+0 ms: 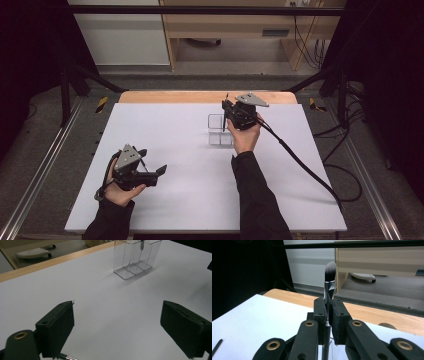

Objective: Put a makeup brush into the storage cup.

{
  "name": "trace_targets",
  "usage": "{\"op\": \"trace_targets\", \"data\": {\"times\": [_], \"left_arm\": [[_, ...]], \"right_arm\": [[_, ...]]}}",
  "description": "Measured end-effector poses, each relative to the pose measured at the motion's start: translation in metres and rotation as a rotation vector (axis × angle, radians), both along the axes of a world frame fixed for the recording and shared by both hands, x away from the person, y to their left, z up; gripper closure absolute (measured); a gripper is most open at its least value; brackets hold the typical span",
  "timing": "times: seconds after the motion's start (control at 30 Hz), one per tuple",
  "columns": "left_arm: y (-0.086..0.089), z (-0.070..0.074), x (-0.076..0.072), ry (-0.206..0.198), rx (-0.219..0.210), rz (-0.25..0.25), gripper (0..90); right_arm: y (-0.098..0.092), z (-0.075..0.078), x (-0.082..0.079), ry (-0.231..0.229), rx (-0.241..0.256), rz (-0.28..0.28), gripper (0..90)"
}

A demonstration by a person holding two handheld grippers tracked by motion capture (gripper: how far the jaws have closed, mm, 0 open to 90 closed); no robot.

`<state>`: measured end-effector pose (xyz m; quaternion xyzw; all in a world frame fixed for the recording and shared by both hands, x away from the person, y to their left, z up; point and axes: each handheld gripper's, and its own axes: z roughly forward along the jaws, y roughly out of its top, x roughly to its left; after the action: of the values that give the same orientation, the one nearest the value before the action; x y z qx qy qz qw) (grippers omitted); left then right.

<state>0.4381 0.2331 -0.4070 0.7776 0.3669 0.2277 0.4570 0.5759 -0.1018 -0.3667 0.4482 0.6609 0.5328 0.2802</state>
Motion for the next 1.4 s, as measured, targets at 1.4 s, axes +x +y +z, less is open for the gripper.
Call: {"op": "trace_targets", "data": {"times": [1.4], "left_arm": [[-0.001, -0.001, 0.000, 0.004, 0.004, 0.001, 11.2]], "right_arm": [[0.004, -0.032, 0.001, 0.125, -0.076, -0.007, 83.7]]}}
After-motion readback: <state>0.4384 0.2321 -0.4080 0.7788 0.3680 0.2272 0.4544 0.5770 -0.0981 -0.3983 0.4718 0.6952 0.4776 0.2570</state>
